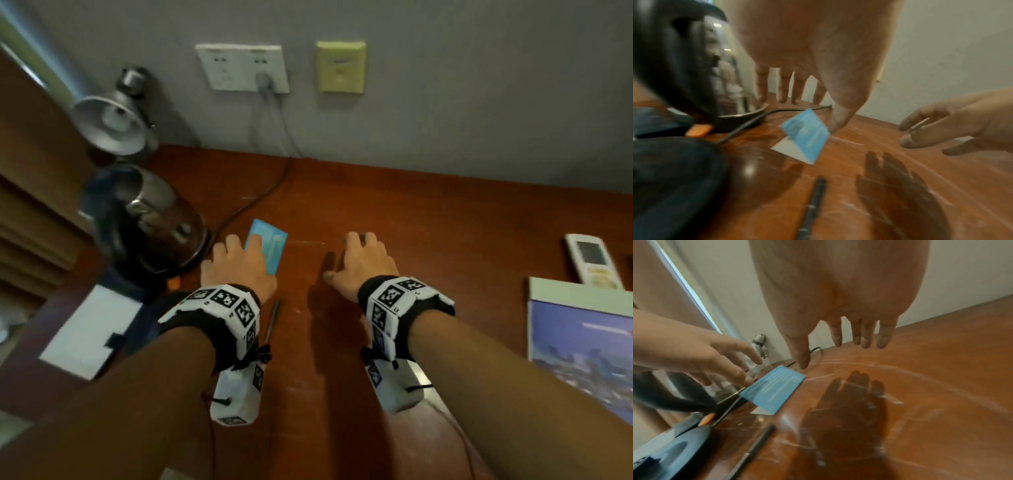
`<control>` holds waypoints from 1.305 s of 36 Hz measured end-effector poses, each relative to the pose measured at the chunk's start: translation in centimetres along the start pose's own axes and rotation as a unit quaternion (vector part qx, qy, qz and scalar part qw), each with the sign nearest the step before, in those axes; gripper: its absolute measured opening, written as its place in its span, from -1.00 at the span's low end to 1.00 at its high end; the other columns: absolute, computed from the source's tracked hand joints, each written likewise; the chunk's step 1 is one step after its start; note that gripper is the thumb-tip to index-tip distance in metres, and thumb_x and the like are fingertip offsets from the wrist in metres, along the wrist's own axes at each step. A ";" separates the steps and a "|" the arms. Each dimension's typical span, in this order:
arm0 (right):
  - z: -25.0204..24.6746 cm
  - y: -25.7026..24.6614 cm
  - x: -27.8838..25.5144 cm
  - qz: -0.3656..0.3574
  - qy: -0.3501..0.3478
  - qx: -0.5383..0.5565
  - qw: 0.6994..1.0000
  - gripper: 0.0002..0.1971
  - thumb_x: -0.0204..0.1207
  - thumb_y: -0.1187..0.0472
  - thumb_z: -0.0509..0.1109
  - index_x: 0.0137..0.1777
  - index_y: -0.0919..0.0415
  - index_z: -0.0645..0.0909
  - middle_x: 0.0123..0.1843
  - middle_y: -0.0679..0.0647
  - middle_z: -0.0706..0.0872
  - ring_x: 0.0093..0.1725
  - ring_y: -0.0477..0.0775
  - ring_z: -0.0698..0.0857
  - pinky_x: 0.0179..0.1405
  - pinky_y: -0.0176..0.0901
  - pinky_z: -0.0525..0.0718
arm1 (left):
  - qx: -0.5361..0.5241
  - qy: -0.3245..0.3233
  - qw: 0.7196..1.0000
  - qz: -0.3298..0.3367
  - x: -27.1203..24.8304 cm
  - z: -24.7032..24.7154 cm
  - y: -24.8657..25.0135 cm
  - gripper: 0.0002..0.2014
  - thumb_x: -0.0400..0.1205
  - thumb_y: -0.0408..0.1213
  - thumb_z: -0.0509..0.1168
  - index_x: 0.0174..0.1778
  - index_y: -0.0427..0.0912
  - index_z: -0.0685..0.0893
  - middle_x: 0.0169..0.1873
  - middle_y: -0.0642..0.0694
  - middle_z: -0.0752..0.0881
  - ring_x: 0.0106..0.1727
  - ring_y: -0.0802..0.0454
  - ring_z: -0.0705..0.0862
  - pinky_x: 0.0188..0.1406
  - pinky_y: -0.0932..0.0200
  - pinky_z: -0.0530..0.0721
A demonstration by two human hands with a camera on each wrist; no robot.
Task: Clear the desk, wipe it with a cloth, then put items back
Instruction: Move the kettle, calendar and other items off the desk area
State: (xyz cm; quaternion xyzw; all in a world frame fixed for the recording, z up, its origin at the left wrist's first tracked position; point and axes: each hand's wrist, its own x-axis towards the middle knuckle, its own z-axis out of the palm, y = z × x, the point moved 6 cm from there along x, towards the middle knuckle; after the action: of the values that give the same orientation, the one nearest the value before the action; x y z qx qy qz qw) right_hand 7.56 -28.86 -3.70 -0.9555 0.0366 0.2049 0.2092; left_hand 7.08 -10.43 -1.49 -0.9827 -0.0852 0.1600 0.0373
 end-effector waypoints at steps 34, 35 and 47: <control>1.4 -4.0 2.0 0.062 -0.066 -0.066 0.994 -0.73 0.58 0.33 0.31 0.26 0.36 0.52 0.23 0.31 0.60 0.23 0.38 0.61 0.03 0.08 0.66 | -0.110 -0.010 0.988 0.106 6.7 -2.3 2.1 -0.85 0.72 -0.22 0.23 0.17 -0.13 0.54 0.15 -0.21 0.62 0.20 -0.23 0.60 -0.15 -0.01 0.54; 0.1 -2.4 1.6 0.077 -0.049 -0.061 0.994 -0.72 0.60 0.32 0.29 0.29 0.37 0.52 0.26 0.33 0.59 0.26 0.39 0.60 0.09 0.09 0.64 | -0.108 -0.006 0.987 0.119 6.3 -2.7 3.5 -0.85 0.72 -0.23 0.22 0.17 -0.13 0.54 0.15 -0.21 0.62 0.19 -0.24 0.59 -0.13 -0.03 0.55; -9.1 24.3 -12.2 0.329 0.118 0.014 0.937 -0.73 0.56 0.28 0.35 0.25 0.22 0.65 0.25 0.31 0.66 0.26 0.34 0.62 0.17 0.03 0.63 | -0.090 -0.010 0.945 0.313 -3.6 -2.5 27.1 -0.92 0.69 -0.29 0.23 0.06 -0.16 0.58 0.07 -0.23 0.67 0.12 -0.25 0.64 0.02 -0.16 0.72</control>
State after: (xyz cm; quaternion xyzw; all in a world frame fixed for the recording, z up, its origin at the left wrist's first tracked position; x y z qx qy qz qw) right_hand -3.98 -54.91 -0.53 -0.9044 0.3759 0.1478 0.1378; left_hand 8.78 -37.86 -0.72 -0.9575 0.2122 0.1652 -0.1039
